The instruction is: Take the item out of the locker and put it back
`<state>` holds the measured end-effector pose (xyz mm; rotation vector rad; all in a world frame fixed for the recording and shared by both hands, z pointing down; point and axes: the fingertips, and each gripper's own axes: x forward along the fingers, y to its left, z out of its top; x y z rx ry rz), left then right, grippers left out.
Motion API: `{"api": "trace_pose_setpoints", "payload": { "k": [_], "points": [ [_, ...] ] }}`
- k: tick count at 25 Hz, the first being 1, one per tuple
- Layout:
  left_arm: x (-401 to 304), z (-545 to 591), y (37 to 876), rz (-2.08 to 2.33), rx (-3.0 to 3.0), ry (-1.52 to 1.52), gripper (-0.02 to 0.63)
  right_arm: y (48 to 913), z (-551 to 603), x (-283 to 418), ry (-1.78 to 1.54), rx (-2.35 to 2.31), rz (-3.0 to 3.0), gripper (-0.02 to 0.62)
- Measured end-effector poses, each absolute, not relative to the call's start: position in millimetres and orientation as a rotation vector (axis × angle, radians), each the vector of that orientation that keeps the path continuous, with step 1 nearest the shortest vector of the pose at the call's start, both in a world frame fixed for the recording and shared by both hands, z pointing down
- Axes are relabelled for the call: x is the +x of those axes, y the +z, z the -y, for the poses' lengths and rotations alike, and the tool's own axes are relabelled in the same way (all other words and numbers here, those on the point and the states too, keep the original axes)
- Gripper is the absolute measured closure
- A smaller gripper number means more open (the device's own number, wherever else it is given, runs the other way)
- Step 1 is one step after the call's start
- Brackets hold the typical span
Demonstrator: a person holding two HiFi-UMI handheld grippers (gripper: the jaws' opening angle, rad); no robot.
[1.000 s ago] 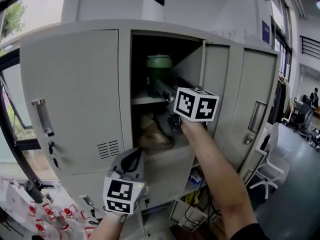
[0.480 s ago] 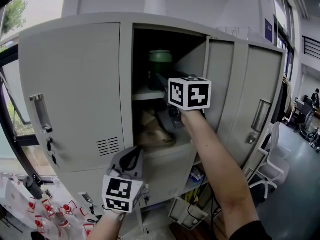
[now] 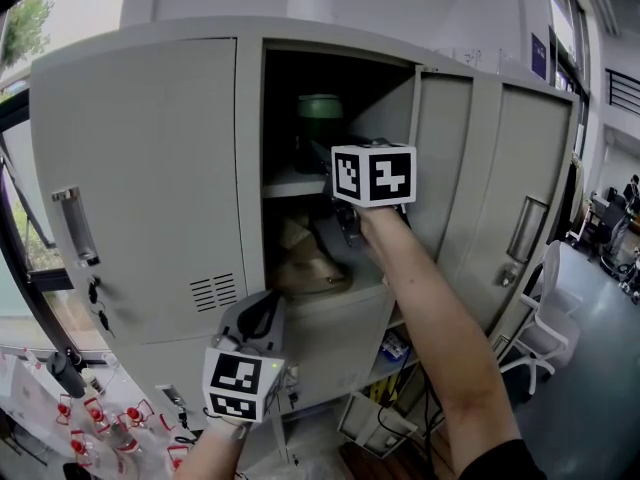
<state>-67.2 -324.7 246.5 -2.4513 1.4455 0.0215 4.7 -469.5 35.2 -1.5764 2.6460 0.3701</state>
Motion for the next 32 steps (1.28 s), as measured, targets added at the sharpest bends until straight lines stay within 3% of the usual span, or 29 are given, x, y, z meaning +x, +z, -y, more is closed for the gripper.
{"api": "trace_pose_setpoints", "payload": {
  "k": [14,32],
  "points": [
    [-57.9,326.6,261.8,-1.421,-2.497,-0.001,0.593,55.5,429.4,12.1,0.381,-1.42,-2.638,0.371],
    [-47.5,317.4,293.9,-1.379,-2.591,-0.008,0.594,177.9,355.8,36.3,0.141,-1.26,-2.652,0.371]
  ]
}}
